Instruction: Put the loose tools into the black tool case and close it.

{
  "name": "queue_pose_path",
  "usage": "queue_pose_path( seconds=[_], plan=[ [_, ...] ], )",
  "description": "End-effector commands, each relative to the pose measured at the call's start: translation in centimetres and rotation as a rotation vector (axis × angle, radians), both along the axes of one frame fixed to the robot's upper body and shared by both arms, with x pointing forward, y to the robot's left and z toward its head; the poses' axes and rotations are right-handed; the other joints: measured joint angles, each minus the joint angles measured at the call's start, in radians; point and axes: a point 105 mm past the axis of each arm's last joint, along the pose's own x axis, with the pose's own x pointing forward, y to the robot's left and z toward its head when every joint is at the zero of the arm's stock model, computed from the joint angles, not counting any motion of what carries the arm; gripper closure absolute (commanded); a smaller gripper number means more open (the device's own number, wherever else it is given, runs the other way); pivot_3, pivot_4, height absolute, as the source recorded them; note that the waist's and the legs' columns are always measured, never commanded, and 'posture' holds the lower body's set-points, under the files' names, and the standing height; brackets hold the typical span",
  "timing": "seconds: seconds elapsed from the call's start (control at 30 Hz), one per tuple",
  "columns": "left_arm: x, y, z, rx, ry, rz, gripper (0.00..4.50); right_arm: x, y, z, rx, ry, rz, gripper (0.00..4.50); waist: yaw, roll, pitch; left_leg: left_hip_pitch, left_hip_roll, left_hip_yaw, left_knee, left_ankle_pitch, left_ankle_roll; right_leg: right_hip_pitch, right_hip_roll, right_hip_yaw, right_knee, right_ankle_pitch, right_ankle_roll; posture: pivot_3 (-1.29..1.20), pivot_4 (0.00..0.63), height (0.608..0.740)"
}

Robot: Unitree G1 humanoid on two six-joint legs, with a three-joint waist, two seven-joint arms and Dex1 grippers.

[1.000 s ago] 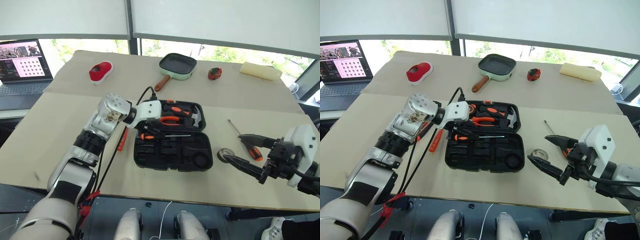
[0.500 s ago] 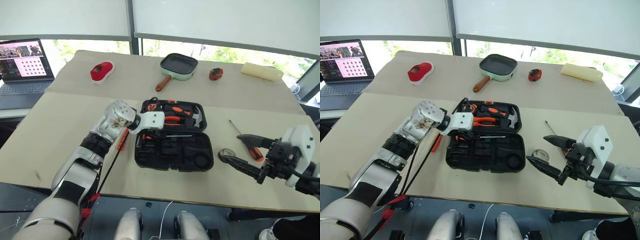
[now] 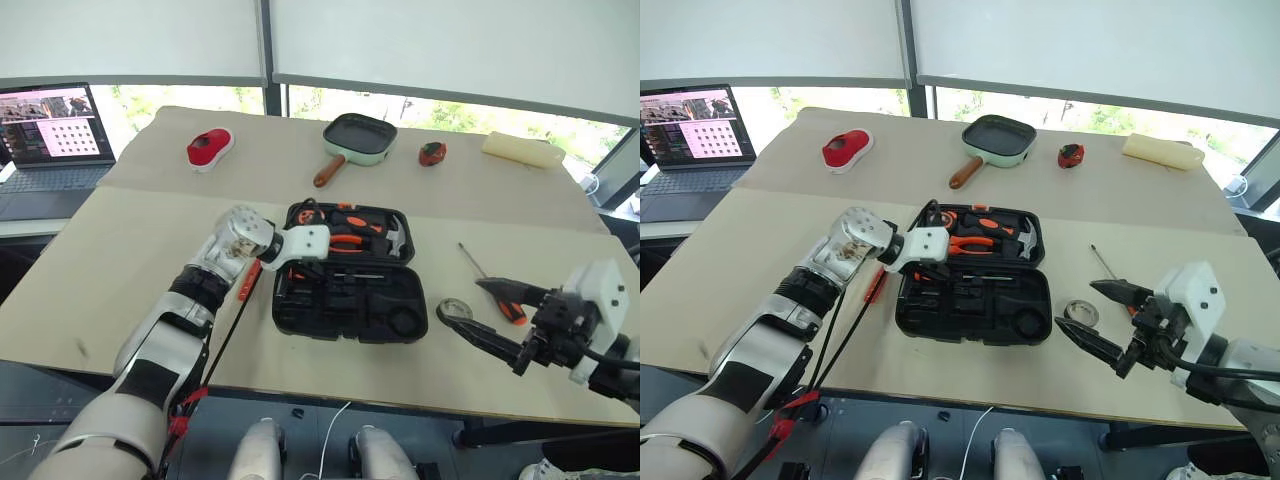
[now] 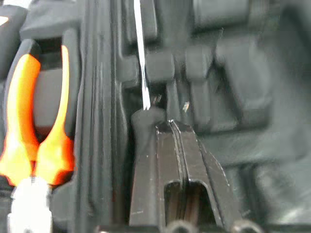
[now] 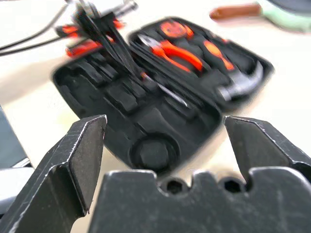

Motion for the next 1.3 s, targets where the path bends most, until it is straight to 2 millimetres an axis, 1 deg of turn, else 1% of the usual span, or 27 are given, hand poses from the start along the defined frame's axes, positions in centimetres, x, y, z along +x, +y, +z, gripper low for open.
queue_pose_path(
  seconds=[0.03,0.1,0.13,0.17,0.2,0.23,0.27,0.3,0.33,0.4,0.5,0.6,0.63,0.7,0.73,0.8,0.83,0.93,1.03,1.13,1.17,1.2,1.27,1.3],
  plan=[
    [-1.8,0.5,5.0,-0.226,0.089,-0.053,3.84,-1.0,-3.4,0.0,-0.034,-0.009,-0.167,0.0,0.0,0.0,0.0,0.0,0.0,-0.001,0.0,0.0,0.0,-0.001,0.0,0.0,0.0,0.0,0.0,0.0,0.15,0.74],
    [-2.9,1.5,6.4,-0.294,0.127,-0.065,3.08,-2.0,-5.4,-0.7,-0.032,0.022,-0.263,0.0,-0.002,0.001,0.0,-0.001,0.0,-0.001,-0.001,0.0,0.0,-0.001,0.0,-0.001,0.0,-0.001,0.0,0.0,0.15,0.74],
    [-3.3,2.0,6.9,-0.317,0.137,-0.062,2.79,-2.7,-6.3,-0.9,-0.03,0.036,-0.301,0.0,-0.005,0.002,0.0,-0.001,0.0,-0.001,-0.001,-0.001,0.001,-0.001,0.0,-0.001,0.0,-0.001,0.0,0.0,0.15,0.74],
    [-3.9,2.9,7.6,-0.351,0.154,-0.055,2.44,-3.7,-7.8,-1.3,-0.031,0.06,-0.366,0.0,-0.006,0.003,-0.001,0.0,0.0,-0.001,-0.002,-0.001,0.001,-0.001,0.0,-0.001,0.0,-0.001,0.0,0.0,0.15,0.74],
    [-4.5,3.4,8.0,-0.371,0.166,-0.05,2.22,-4.5,-8.8,-1.6,-0.033,0.076,-0.408,0.0,-0.008,0.005,-0.001,0.0,0.0,-0.002,-0.002,-0.001,0.001,-0.001,0.0,-0.001,0.0,-0.001,0.0,0.0,0.15,0.74],
    [-5.0,3.9,8.3,-0.388,0.18,-0.046,1.7,-5.2,-9.6,-1.8,-0.035,0.09,-0.446,0.0,-0.009,0.006,0.0,0.0,0.0,-0.002,-0.002,-0.001,0.001,0.0,0.0,-0.001,0.0,-0.002,0.0,0.0,0.15,0.74],
    [-5.8,4.4,8.7,-0.401,0.193,-0.049,1.45,-5.9,-10.6,-2.1,-0.035,0.108,-0.487,0.0,-0.009,0.006,0.0,0.001,0.0,-0.002,-0.002,-0.001,0.001,0.0,0.0,-0.001,0.0,-0.002,0.0,0.0,0.15,0.74],
    [-6.5,4.7,8.9,-0.405,0.205,-0.052,1.17,-6.3,-11.2,-2.3,-0.034,0.119,-0.511,0.0,-0.011,0.006,0.0,0.001,0.0,-0.002,-0.002,-0.001,0.001,0.0,0.0,-0.001,0.0,-0.002,-0.001,0.0,0.15,0.74],
    [-7.1,4.8,9.1,-0.406,0.211,-0.058,0.7,-6.3,-11.6,-2.5,-0.032,0.128,-0.524,0.0,-0.013,0.006,0.0,0.002,0.001,-0.002,-0.002,-0.001,0.001,0.001,0.0,-0.001,0.0,-0.002,-0.001,0.0,0.15,0.74],
    [-7.9,4.8,9.1,-0.402,0.211,-0.062,0.07,-5.8,-11.8,-3.0,-0.029,0.133,-0.522,0.0,-0.017,0.006,0.0,0.003,0.002,-0.002,-0.002,-0.001,0.001,0.002,0.0,-0.001,-0.001,-0.002,-0.001,0.0,0.15,0.74],
    [-8.6,4.5,9.0,-0.396,0.208,-0.062,0.07,-3.7,-11.7,-3.7,-0.026,0.126,-0.505,0.0,-0.022,0.006,0.0,0.007,0.003,-0.002,-0.002,-0.001,0.001,0.005,-0.001,0.001,-0.001,-0.004,-0.003,0.0,0.15,0.74],
    [-9.3,4.2,8.6,-0.378,0.2,-0.073,0.07,-0.7,-11.6,-4.3,-0.035,0.096,-0.495,0.0,-0.029,0.007,0.0,0.009,0.002,-0.001,-0.002,-0.001,0.001,0.004,0.0,0.003,-0.001,-0.004,-0.004,0.0,0.15,0.74],
    [-9.5,4.1,8.5,-0.371,0.19,-0.077,0.07,0.7,-11.5,-4.5,-0.031,0.086,-0.498,0.0,-0.028,0.008,0.001,0.009,0.002,-0.001,-0.003,-0.001,0.001,0.004,0.0,0.003,-0.001,-0.003,-0.003,0.0,0.15,0.74],
    [-9.7,4.0,8.3,-0.365,0.178,-0.078,0.07,2.5,-11.3,-5.0,-0.023,0.08,-0.498,0.0,-0.027,0.009,0.001,0.008,0.0,0.0,-0.004,-0.001,0.001,0.003,0.0,0.003,0.0,-0.003,-0.002,0.0,0.15,0.74],
    [-9.7,3.9,8.1,-0.358,0.172,-0.073,0.07,3.8,-11.2,-5.4,-0.018,0.081,-0.499,0.0,-0.027,0.009,0.001,0.008,0.001,0.001,-0.004,-0.001,0.001,0.003,0.001,0.003,0.0,-0.003,-0.002,0.0,0.15,0.74],
    [-9.8,3.8,7.9,-0.35,0.16,-0.07,0.07,5.7,-10.9,-6.2,-0.012,0.089,-0.505,0.0,-0.025,0.009,0.001,0.008,0.0,0.002,-0.004,-0.001,0.001,0.003,0.0,0.003,0.0,-0.003,-0.002,0.0,0.15,0.74],
    [-9.8,3.8,7.9,-0.35,0.158,-0.067,0.07,6.4,-10.9,-6.6,-0.005,0.099,-0.51,0.0,-0.023,0.009,0.001,0.008,0.0,0.002,-0.004,-0.001,0.001,0.003,0.001,0.003,0.0,-0.003,-0.002,0.0,0.15,0.74],
    [-9.6,3.8,8.1,-0.358,0.15,-0.048,0.07,7.7,-10.8,-7.7,0.014,0.123,-0.525,0.0,-0.017,0.009,0.001,0.007,0.0,0.002,-0.005,-0.001,0.001,0.002,0.0,0.003,0.0,-0.003,-0.002,0.0,0.15,0.74],
    [-9.5,3.9,8.1,-0.358,0.144,-0.031,0.07,8.3,-10.6,-8.6,0.036,0.145,-0.527,0.0,-0.015,0.009,0.001,0.006,-0.001,0.002,-0.005,-0.001,0.001,0.002,0.0,0.003,-0.001,-0.004,-0.001,0.0,0.15,0.74],
    [-9.6,4.1,7.7,-0.348,0.14,-0.024,0.0,8.7,-10.7,-9.2,0.047,0.142,-0.547,0.64,-0.02,0.009,0.001,0.006,-0.001,0.003,-0.005,-0.001,0.001,0.002,0.0,0.003,-0.001,-0.004,-0.001,0.0,0.15,0.74],
    [-9.6,4.1,7.6,-0.347,0.14,-0.022,0.0,8.7,-10.6,-9.2,0.052,0.138,-0.545,0.93,-0.021,0.009,0.001,0.006,-0.001,0.003,-0.005,-0.001,0.001,0.002,0.0,0.003,0.0,-0.004,-0.001,0.0,0.15,0.74],
    [-9.6,4.2,7.6,-0.347,0.14,-0.017,0.0,8.7,-10.5,-9.2,0.056,0.132,-0.541,1.34,-0.022,0.009,0.001,0.006,-0.001,0.002,-0.005,-0.001,0.001,0.002,0.0,0.003,0.0,-0.004,-0.001,0.0,0.15,0.74],
    [-9.6,4.2,7.5,-0.349,0.141,-0.009,0.0,8.5,-10.4,-8.9,0.058,0.116,-0.526,1.95,-0.022,0.009,0.001,0.006,-0.001,0.002,-0.005,-0.001,0.001,0.002,0.0,0.003,0.0,-0.004,-0.001,0.0,0.15,0.74],
    [-9.6,4.3,7.4,-0.348,0.141,-0.005,0.0,8.4,-10.2,-8.6,0.057,0.105,-0.513,2.38,-0.022,0.009,0.001,0.006,-0.001,0.002,-0.005,-0.001,0.001,0.002,0.0,0.003,0.0,-0.004,-0.001,0.0,0.15,0.74]
  ],
)
